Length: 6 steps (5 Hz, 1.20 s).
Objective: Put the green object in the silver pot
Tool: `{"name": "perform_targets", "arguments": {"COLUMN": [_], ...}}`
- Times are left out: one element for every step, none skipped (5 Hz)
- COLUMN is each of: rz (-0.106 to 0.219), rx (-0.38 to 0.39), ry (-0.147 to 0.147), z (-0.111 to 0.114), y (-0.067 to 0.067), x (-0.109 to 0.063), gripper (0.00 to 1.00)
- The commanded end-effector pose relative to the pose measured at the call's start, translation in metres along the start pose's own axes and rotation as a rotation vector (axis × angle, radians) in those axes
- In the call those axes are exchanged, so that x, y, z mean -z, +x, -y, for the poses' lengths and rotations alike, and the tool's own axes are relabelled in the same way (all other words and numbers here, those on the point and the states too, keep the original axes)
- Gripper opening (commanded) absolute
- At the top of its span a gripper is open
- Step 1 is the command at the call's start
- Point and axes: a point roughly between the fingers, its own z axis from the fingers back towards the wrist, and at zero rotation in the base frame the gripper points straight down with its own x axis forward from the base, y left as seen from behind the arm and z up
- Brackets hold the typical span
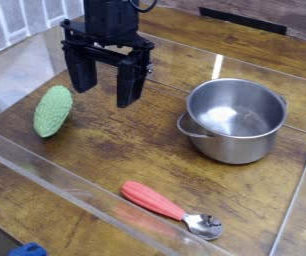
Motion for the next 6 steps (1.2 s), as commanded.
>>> {"name": "perform_targets", "arguments": {"rz": [-0.031,-0.007,0.027,0.059,0.079,0.085], "rx": [-0.012,-0.069,-0.139,-0.180,-0.207,-0.216], "ry": [-0.002,0.013,0.029,0.038,0.042,0.036], "z": [-0.001,-0.034,-0.059,-0.070,-0.089,-0.105], "y": [0.000,0.002,-0.004,-0.010,-0.006,-0.001], "x": [0.003,0.008,0.006,0.009,0.032,0.057], "gripper": [1.00,1.00,1.00,1.00,1.00,1.00]}}
